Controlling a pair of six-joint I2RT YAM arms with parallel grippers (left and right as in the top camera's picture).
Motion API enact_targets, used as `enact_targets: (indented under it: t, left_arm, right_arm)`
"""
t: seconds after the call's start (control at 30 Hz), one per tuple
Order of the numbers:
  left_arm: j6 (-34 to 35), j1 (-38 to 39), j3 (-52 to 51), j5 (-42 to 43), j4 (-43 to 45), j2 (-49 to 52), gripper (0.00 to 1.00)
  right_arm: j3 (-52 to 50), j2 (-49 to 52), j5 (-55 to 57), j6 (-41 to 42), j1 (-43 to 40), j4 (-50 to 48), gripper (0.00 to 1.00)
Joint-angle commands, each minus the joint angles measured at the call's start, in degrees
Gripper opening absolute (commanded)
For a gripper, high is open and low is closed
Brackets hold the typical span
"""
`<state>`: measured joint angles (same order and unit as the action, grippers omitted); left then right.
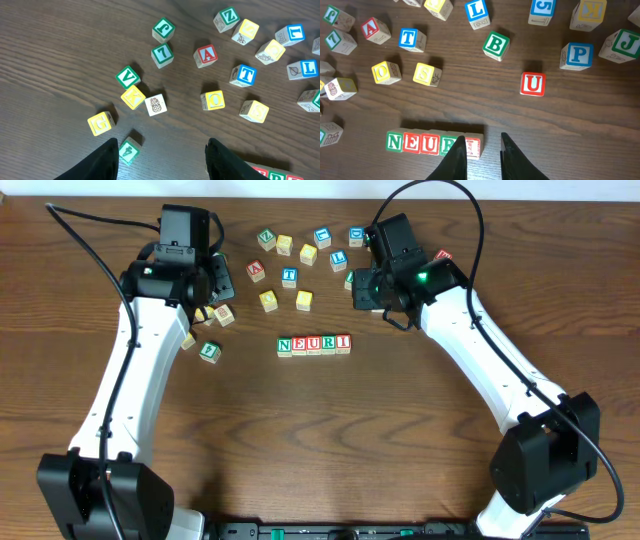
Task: Spell out NEURIPS
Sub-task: 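Raise the right gripper up and away from the word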
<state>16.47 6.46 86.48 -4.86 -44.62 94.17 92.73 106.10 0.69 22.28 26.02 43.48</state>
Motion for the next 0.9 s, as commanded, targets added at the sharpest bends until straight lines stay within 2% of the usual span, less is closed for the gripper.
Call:
enact_targets:
  t: [0.0,0.47,0.87]
  left_arm:
    - [-0.3,-0.3,0.0,-0.7,0.2,0.5,0.55]
    - [-0.4,-0.3,0.1,0.9,-0.3,0.3,0.55]
    - [-0.4,-0.3,0.5,1.9,-3.0,-5.2,0.55]
  right_arm:
    - [0.1,0.4,0.2,-0.7,-0.4,-0.4,0.18]
    - [0.1,0.4,-1.8,-0.7,-0.4,1.2,0.20]
    - [0.1,0.4,-4.3,-0.5,-0.2,3.7,0.22]
